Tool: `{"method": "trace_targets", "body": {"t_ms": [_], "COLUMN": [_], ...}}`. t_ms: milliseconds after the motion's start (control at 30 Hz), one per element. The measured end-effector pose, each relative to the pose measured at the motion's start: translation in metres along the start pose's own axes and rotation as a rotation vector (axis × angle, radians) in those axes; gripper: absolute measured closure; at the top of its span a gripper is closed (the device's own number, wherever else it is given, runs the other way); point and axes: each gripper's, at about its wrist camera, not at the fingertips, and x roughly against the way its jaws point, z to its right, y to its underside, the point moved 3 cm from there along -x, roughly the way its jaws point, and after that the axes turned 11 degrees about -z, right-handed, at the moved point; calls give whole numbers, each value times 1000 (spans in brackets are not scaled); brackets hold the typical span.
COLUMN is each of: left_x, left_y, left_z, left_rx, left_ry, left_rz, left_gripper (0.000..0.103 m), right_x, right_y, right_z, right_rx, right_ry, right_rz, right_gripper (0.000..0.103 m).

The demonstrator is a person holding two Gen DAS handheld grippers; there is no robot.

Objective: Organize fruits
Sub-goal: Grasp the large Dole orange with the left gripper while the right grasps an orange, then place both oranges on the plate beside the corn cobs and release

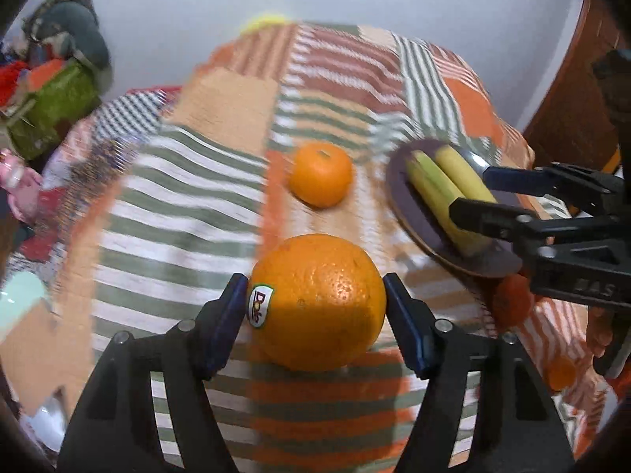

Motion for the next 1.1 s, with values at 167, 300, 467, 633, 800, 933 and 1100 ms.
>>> {"method": "trace_targets", "body": {"t_ms": [167,300,467,633,800,933,1100], "left_x": [5,3,-4,-5,-5,-4,0], "left_y": [-6,-5,-7,-10,-10,-12,-13], "left_z": [-37,-62,-76,-73,-71,-69,-63], "left_rx": [42,86,103,80,75,77,67], "left_ry": [-26,-18,-6,-14,-4,-9,-16], "left_rz": [7,11,8,25,30,24,30], "left_gripper": [35,35,35,35,35,35,35], "right_x": [-28,-57,-94,-113,-129,-125,-94], "right_y": [-39,-64,-80,-85,-87,-89,-68], "right_z": [-22,-34,-43,-50,-49,-47,-36], "right_rx": [47,64,43,36,12,0,5], "right_ry": [3,10,9,70,64,50,22], "right_rz": [-29,-59,-138,-181,-229,-216,-164], "right_gripper": [40,37,35,29,34,40,40]}}
